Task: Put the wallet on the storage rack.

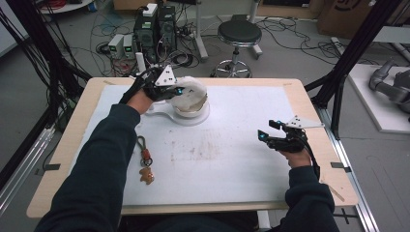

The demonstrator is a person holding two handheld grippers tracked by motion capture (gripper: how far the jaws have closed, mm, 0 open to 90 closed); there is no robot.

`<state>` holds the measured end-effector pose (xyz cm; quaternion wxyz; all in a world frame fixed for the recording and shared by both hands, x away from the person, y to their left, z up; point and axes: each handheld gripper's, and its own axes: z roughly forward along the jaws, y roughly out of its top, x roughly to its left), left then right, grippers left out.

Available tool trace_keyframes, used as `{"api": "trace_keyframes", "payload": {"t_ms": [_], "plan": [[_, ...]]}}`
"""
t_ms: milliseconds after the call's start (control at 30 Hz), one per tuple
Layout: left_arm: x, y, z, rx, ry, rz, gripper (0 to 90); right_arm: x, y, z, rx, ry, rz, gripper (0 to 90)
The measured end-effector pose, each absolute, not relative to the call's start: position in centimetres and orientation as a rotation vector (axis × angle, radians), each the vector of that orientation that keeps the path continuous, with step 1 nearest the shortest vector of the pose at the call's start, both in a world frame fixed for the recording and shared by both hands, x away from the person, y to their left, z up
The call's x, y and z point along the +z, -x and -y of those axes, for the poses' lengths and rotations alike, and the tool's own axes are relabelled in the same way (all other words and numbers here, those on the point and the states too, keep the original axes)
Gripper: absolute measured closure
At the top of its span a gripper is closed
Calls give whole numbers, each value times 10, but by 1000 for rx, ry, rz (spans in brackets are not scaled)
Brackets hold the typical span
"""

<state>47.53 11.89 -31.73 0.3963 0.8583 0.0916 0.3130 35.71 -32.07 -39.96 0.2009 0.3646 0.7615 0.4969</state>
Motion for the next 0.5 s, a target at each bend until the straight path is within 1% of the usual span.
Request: {"api": "trace_keyframes", "payload": {"t_ms": [167,300,333,367,433,467,500], "plan": [[-324,-478,-104,793,-2239,-179,752,-400,-358,319,1382,-1015,-2136,314],[-328,-481,-103,768,-2249,-208,746,-401,-358,319,1383,-1021,-2140,314],[-332,-482,-102,731,-2250,-251,731,-401,-358,319,1382,-1022,-2141,314],[-333,-483,-101,727,-2246,-271,704,-401,-358,319,1383,-1024,-2139,315],[-339,-484,-103,689,-2216,-359,587,-401,-358,319,1383,-1021,-2141,315],[-341,-484,-104,668,-2205,-401,510,-401,-358,319,1382,-1023,-2142,315],[-345,-484,-108,630,-2193,-455,463,-401,-358,319,1382,-1020,-2141,314]]}}
